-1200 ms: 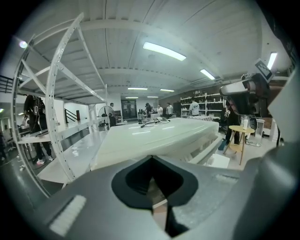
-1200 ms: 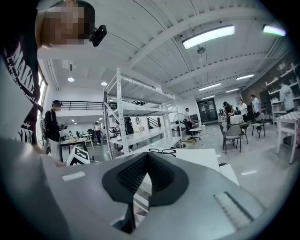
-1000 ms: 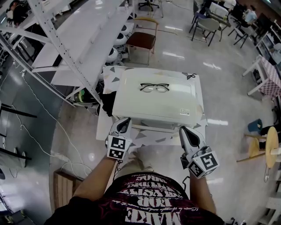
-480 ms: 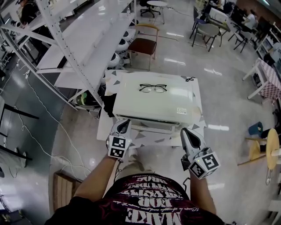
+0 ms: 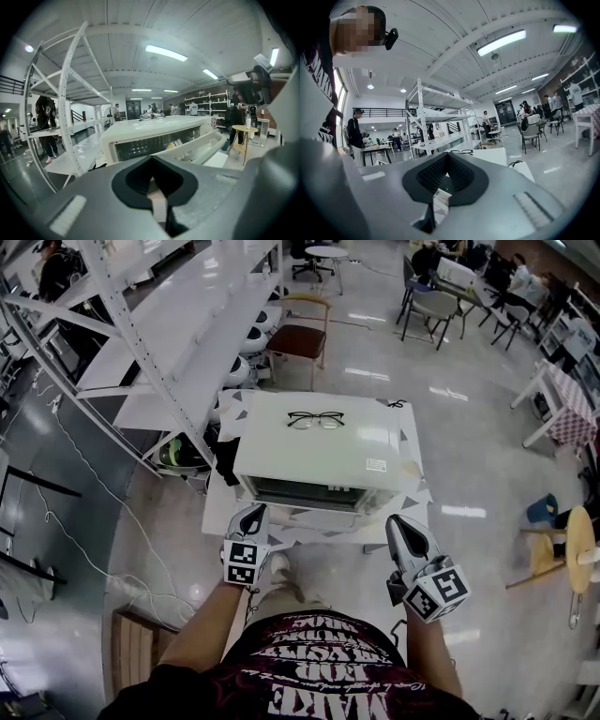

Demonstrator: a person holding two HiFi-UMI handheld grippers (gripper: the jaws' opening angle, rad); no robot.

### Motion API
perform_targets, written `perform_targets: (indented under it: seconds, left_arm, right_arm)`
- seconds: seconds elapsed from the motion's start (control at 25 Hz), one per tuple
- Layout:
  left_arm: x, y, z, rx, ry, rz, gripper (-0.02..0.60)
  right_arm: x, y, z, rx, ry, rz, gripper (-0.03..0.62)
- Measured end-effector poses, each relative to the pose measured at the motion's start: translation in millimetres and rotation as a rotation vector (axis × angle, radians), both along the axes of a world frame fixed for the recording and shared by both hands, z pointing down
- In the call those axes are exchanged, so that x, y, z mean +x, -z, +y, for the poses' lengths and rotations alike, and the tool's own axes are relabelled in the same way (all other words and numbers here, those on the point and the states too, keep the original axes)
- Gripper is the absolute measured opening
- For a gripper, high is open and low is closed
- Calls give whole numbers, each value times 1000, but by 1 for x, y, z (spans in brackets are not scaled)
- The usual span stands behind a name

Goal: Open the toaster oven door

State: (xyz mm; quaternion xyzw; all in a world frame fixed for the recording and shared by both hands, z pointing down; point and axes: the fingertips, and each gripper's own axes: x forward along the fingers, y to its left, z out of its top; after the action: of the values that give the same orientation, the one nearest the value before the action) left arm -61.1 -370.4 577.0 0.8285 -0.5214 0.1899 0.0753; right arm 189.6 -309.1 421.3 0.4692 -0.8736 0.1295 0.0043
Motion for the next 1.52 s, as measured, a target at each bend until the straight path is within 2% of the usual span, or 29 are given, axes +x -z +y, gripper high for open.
perform_targets:
  seconds: [0.28,0.48,0.8,1.08,1.52]
  left_arm:
    - [-3,-14,26,5,23,-3,1]
    - [-2,-26,39,-36,54,15,1]
    - [-4,-39,55,-51,87,39,1]
    - [-5,-70,78,-129,103,32,1]
    - [-5,-118,103,-164,110,21,1]
  right_arm:
    - [-1,2,18,4,18,5,23]
    - [-3,-1,30,-3,34,7,23]
    - [4,-6,47,-15,32,6,23]
    - [8,-9,55,-22,35,2,23]
    - [10,-14,65,-36,40,12,23]
